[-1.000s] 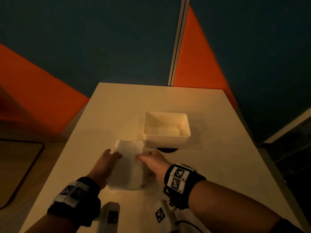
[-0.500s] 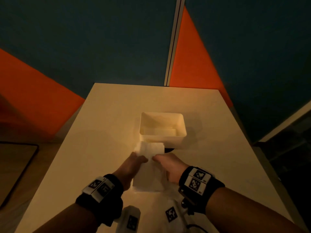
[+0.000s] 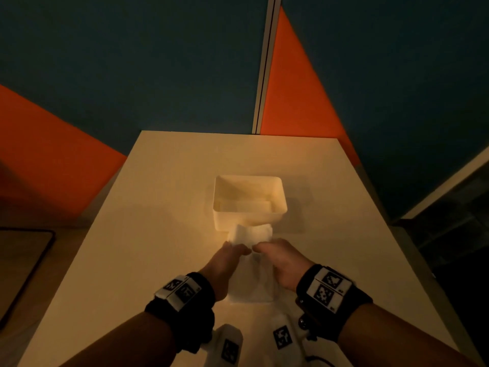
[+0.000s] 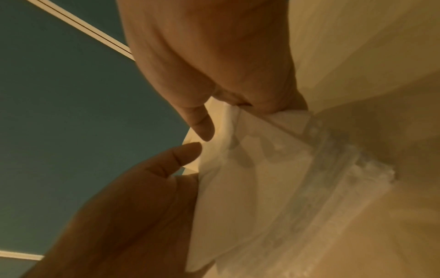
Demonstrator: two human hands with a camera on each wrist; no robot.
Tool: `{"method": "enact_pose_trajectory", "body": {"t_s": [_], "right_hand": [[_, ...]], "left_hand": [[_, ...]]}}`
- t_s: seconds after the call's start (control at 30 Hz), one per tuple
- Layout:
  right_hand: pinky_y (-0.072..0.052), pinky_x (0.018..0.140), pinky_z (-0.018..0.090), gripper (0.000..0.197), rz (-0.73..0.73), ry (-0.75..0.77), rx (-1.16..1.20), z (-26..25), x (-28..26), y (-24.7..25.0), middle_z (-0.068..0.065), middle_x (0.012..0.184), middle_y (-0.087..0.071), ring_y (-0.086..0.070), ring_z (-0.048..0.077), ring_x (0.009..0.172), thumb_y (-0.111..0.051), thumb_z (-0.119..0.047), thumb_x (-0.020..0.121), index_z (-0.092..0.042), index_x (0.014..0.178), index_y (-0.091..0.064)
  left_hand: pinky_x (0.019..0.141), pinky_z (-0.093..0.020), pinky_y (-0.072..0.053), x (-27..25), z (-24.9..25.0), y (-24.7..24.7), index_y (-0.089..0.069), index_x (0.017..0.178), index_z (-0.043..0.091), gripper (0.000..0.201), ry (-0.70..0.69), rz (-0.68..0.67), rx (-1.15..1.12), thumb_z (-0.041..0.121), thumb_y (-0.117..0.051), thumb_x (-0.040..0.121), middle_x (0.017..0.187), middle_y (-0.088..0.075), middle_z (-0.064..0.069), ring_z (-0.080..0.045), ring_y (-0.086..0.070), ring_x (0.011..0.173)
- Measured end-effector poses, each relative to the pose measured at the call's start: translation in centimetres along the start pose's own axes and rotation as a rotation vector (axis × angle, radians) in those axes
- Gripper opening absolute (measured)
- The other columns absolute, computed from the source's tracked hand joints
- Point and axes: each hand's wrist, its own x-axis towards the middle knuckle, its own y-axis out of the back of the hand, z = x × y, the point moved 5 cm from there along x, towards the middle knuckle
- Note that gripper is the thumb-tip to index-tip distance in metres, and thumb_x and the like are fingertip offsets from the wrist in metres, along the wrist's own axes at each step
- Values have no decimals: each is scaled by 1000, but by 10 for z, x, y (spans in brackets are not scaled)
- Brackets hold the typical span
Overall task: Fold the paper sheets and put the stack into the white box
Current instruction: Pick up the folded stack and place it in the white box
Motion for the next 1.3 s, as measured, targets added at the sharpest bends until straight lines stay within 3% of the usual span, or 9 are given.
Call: {"method": "enact_pose_trajectory", "body": {"t_s": [0.3, 0.47, 0.6, 0.7, 0.87, 0.97, 1.1, 1.2, 1.3], "right_hand": [[-53, 88, 40, 22, 21, 4, -161, 1, -2, 9, 18, 101, -68, -63, 34, 98, -50, -1, 84, -5, 99, -65], [-52, 92, 46, 20, 32, 24, -194, 0, -6, 5, 19, 101, -68, -64, 35, 97, -52, -3, 84, -8, 97, -66], [-52, 90, 41, 15, -4, 21, -193, -2, -12, 3, 13, 94, -69, -64, 33, 98, -52, -6, 87, -10, 91, -66], [-51, 93, 44, 17, 17, 16, -219, -2, -13, 4, 16, 97, -68, -62, 35, 100, -50, -5, 86, -10, 91, -65], [-51, 92, 45, 17, 29, 23, -222, -2, -15, 6, 16, 99, -68, -63, 33, 97, -54, -7, 82, -9, 96, -65], [-55, 82, 42, 50, 90, 44, -136, -7, -16, 14, 9, 101, -70, -67, 26, 92, -70, -35, 65, -12, 109, -63], [-46, 67, 30, 44, 91, 107, 57, -25, -25, 28, 11, 103, -67, -62, 23, 91, -68, -37, 79, -9, 112, -62], [-50, 61, 30, 43, 9, 165, 174, -39, -34, 18, 11, 90, -69, -66, 24, 79, -69, -35, 77, -5, 108, -64], [-53, 69, 37, 38, 1, 234, 199, -47, -39, 7, 17, 101, -70, -68, 32, 92, -69, -27, 78, -8, 111, -65]], "left_hand": [[91, -47, -51, -2, -2, 5, -58, 116, 12, 39, -84, 84, 205, 23, -53, 78, 109, -64, -14, -32, -61, 99], [81, -35, -53, -2, 1, 11, -65, 109, 8, 27, -129, 144, 274, 16, -56, 84, 112, -63, -16, -29, -61, 98], [104, -40, -37, 0, 6, 18, -58, 124, 16, 46, -197, 288, 592, 32, -60, 82, 134, -37, -1, -26, -38, 121], [101, -36, -32, -3, 11, 15, -52, 124, 22, 46, -174, 317, 725, 39, -60, 82, 128, -35, 2, -27, -31, 122], [89, -45, -50, 4, 12, 6, -46, 118, 9, 41, -155, 205, 498, 25, -61, 83, 114, -57, -10, -28, -57, 101], [85, -49, -53, 2, 15, 6, -50, 115, 11, 44, -118, 153, 244, 27, -61, 75, 109, -61, -14, -31, -61, 96], [71, -40, -52, -5, 25, 5, -49, 117, 17, 31, -90, 43, 1, 18, -51, 85, 107, -60, -16, -33, -57, 89], [67, -38, -52, -9, 29, -6, -51, 116, 17, 37, -94, -48, -121, 24, -54, 79, 107, -61, -18, -33, -59, 87], [67, -42, -54, -7, 29, -15, -48, 124, 13, 68, -109, -35, -204, 34, -65, 62, 118, -59, -24, -39, -61, 97]]}}
